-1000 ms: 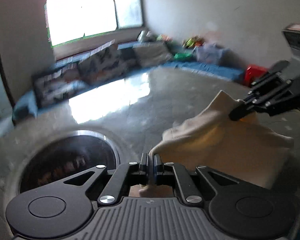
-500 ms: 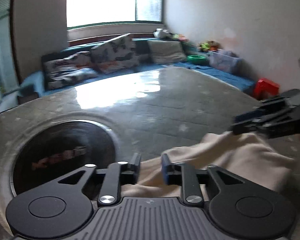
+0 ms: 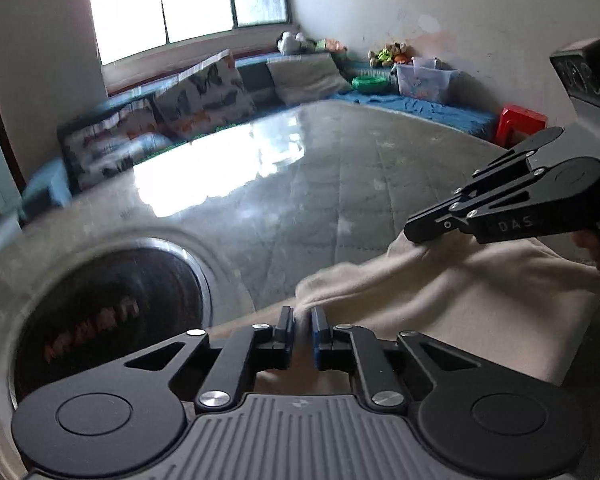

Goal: Fold clothes

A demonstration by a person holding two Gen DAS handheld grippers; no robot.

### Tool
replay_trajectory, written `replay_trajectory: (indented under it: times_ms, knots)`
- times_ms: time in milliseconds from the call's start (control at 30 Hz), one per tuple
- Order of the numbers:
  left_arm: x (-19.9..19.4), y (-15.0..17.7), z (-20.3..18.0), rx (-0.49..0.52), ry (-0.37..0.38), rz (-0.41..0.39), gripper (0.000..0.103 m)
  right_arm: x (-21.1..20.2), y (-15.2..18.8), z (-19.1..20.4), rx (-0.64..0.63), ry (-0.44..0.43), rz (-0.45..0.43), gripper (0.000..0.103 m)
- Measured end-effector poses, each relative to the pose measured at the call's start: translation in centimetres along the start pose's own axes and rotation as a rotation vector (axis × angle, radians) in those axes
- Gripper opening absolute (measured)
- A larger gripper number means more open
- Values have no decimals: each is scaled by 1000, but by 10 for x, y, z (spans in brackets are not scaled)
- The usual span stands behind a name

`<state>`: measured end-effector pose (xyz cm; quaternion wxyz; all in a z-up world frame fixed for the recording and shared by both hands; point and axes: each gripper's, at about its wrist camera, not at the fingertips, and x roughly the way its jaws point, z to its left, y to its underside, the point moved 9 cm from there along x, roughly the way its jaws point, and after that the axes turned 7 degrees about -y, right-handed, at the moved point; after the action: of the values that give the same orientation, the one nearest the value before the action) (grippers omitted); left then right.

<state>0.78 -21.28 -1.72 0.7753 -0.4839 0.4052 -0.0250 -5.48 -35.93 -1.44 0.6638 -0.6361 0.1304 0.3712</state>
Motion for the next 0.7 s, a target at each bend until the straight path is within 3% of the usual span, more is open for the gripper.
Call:
replay_trajectory:
  times_ms: [200,300,400,467,500,633,667,700]
  knots:
    - [2,-6,-1,-31,12,-1,6,-9,-11,-7,21,58,-63,0]
    - [3,-5,1,-74,31,20,9,-10,-8,-9,54,21,-43,6]
    - [5,-4,1,-94,39,38,22,-10,-7,-9,67,-5,-30,10]
    - [7,-3,1,-101,40,56,42,-6,-5,-10,73,-13,-6,18]
    - [9,-2,1,-112,42,69,46,-2,-3,-11,78,-15,5,21]
    - [15,2,-3,-118,70,91,43,10,6,-11,108,-35,30,22]
    - [16,3,-4,-115,78,93,32,10,6,-10,104,-35,27,13]
    - [17,3,-6,-112,87,95,30,9,6,-9,98,-35,23,9]
